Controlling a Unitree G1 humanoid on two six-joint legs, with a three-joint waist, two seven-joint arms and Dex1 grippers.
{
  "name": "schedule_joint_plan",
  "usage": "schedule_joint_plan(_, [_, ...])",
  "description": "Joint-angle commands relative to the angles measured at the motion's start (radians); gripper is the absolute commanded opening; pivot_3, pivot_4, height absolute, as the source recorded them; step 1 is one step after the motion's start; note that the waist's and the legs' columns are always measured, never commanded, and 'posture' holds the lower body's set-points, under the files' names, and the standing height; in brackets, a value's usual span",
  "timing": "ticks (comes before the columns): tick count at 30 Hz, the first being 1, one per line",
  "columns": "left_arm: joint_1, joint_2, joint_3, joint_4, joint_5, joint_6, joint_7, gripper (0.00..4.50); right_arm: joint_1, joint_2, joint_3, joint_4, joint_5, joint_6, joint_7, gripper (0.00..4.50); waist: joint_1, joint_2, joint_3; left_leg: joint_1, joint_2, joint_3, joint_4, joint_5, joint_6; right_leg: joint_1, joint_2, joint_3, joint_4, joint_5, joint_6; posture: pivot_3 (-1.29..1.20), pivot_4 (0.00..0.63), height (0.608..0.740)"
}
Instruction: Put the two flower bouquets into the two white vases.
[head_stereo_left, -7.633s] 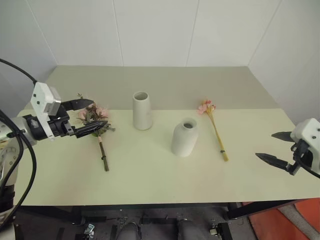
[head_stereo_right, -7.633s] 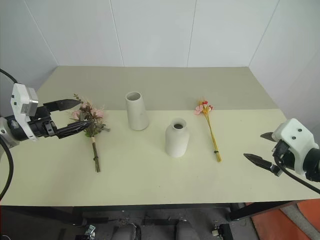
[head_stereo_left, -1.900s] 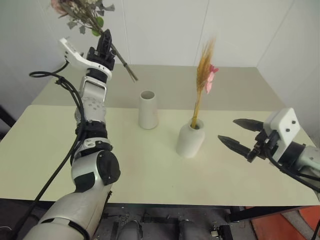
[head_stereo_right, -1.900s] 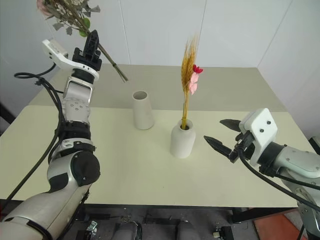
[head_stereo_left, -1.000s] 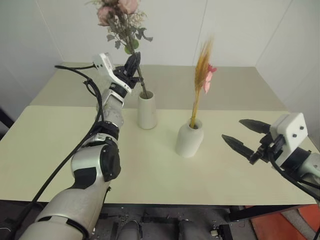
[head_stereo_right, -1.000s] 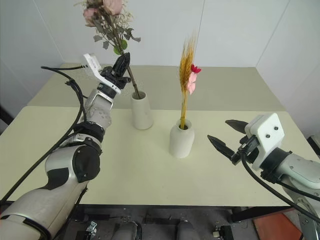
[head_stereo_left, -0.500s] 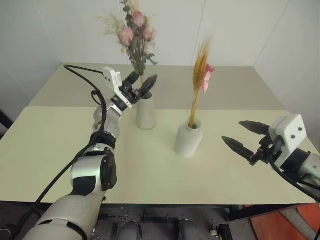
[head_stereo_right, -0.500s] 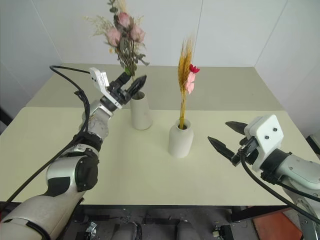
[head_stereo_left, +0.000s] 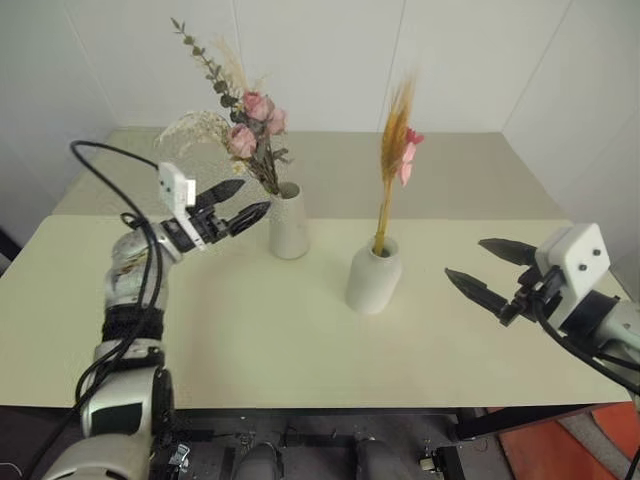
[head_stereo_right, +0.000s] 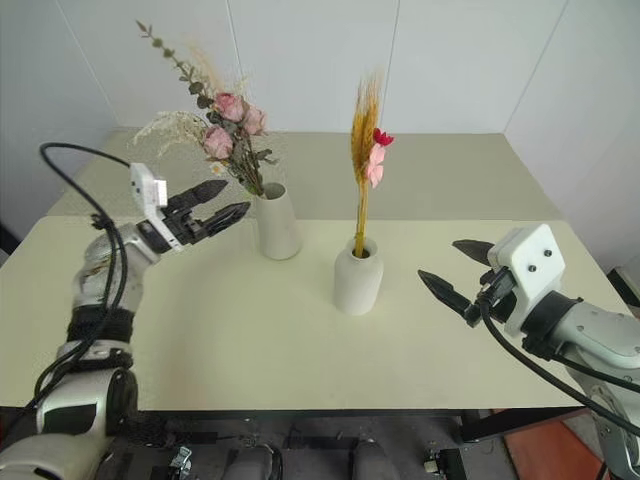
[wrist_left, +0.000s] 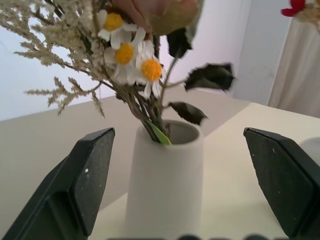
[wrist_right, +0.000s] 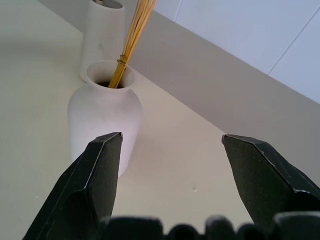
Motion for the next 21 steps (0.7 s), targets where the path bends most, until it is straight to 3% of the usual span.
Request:
schedule_joint_plan(1, [0.036,0.061,0.02,-0.188,-0.066,0.099,0.001,4.49,-0.026,-0.023,-0.012,0.007,-0.01,-0.028,0.011,3.8,0.006,0.0,0.0,0.001,0.0,0.0,0.0,0.0,0.0,0.001,0.0,0.0,0.0,0.0,0.0,0.0,0.15,0.74])
schedule_joint_plan(8, [0.214,0.27,0.038,-0.412,-0.099,0.228,-0.048,4.49,-0.021,-0.055,-0.04,0.041,0.0,-0.016,0.054,3.8,0.008,0.0,0.0,0.002,0.0,0.001,0.0,0.0,0.0,0.0,0.0,0.0,0.0,-0.001,-0.001,0.0,0.15,0.74])
schedule_joint_plan(21, [0.252,0.403,0.055,-0.517,-0.157,0.28,-0.092,4.49,0.132,-0.156,-0.253,0.084,0.054,0.012,0.238,3.8,0.013,0.0,0.0,0.002,0.001,0.001,0.0,0.0,0.0,0.001,0.001,0.0,-0.001,-0.001,-0.001,0.0,0.15,0.74])
